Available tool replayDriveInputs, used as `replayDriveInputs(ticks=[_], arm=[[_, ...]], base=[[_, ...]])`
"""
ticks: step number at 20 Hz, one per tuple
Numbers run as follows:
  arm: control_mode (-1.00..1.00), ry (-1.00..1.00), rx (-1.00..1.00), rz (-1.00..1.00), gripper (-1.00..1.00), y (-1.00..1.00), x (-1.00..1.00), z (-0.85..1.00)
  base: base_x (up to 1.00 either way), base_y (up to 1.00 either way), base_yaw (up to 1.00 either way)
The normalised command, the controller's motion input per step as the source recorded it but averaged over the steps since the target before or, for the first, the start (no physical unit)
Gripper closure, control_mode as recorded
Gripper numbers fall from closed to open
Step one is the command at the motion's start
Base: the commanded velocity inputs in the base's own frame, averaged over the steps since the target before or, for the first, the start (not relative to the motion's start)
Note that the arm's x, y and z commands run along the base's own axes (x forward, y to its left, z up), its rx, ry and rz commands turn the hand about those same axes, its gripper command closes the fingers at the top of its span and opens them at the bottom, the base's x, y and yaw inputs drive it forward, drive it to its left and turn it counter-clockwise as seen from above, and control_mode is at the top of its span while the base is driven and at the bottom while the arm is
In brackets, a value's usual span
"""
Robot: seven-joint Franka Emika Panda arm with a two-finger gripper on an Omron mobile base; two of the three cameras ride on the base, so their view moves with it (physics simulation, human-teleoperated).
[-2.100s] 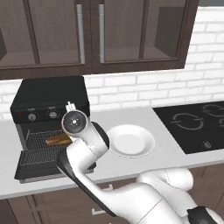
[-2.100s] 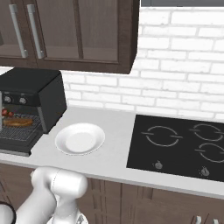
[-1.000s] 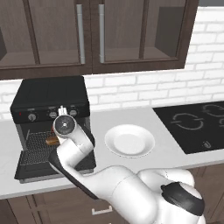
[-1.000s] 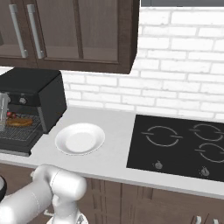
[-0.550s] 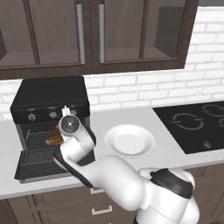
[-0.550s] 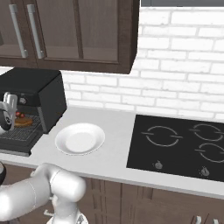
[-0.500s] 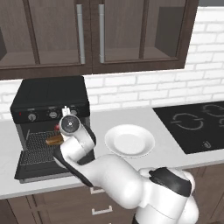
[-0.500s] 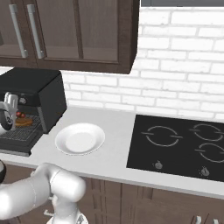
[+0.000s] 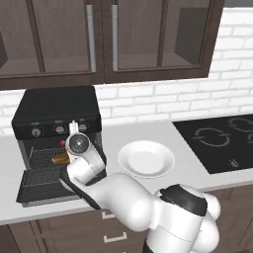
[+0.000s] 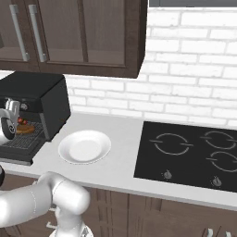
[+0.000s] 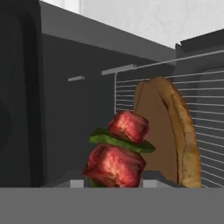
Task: Pick up the kebab skewer and baguette bread, and place them inside the toaster oven. Close the toaster oven door and start by setting the timer.
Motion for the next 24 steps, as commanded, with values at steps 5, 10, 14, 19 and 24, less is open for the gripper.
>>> replayDriveInputs(ticks=[5, 10, 14, 19, 24], arm=[[-1.00, 0.00, 0.00, 0.00, 1.00, 0.21, 0.03, 0.00], [-1.00, 0.02, 0.00, 0.00, -1.00, 0.24, 0.00, 0.00], [-1.00, 0.00, 0.00, 0.00, -1.00, 0.00, 0.00, 0.00], [-1.00, 0.00, 0.00, 0.00, -1.00, 0.00, 0.00, 0.03], [-1.00, 0.00, 0.00, 0.00, -1.00, 0.00, -0.11, 0.41]], base=[[0.00, 0.00, 0.00], [0.00, 0.00, 0.00], [0.00, 0.00, 0.00], [0.00, 0.00, 0.00], [0.00, 0.00, 0.00]])
